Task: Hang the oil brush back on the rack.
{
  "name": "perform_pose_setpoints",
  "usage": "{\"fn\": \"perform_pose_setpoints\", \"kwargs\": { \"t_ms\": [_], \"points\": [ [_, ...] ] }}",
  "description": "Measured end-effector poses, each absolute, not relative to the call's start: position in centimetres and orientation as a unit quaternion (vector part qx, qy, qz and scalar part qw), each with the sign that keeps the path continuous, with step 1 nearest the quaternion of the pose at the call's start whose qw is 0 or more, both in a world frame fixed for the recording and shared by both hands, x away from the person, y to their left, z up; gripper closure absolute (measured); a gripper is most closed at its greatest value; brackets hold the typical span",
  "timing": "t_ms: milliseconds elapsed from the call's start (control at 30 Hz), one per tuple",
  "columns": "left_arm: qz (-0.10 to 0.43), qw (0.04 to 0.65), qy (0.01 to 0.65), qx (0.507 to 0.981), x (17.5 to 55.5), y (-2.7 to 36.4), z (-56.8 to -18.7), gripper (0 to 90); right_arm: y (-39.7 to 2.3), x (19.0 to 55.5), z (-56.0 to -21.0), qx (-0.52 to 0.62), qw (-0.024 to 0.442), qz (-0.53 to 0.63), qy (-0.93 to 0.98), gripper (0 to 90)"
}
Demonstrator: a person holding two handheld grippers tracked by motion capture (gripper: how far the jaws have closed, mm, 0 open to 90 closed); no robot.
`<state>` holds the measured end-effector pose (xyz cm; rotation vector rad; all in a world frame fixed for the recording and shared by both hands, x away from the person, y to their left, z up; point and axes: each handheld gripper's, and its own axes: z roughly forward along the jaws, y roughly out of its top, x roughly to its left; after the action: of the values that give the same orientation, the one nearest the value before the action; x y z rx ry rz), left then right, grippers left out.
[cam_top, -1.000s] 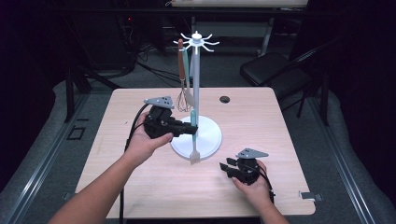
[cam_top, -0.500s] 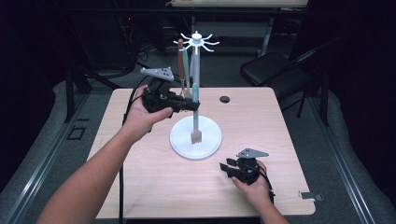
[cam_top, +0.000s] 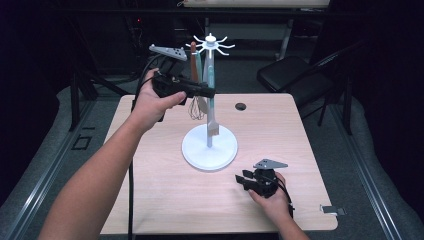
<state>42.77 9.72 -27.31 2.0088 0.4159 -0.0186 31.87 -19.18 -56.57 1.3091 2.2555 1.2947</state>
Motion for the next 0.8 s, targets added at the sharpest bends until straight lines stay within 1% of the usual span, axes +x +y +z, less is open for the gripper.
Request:
{"fn": "perform_pose_setpoints", "kwargs": {
  "t_ms": [400, 800],
  "points": [
    [-0.009, 0.518, 0.190, 0.834, 44.4, 9.8, -26.8, 83.7, -19.1, 31.8, -56.6, 0.444, 0.115, 0.441, 0.772, 59.8],
    [-0.007, 0.516, 0.196, 0.834, 45.0, 9.8, -26.7, 83.6, -19.1, 31.8, -56.6, 0.443, 0.113, 0.443, 0.771, 59.8]
  ]
}}
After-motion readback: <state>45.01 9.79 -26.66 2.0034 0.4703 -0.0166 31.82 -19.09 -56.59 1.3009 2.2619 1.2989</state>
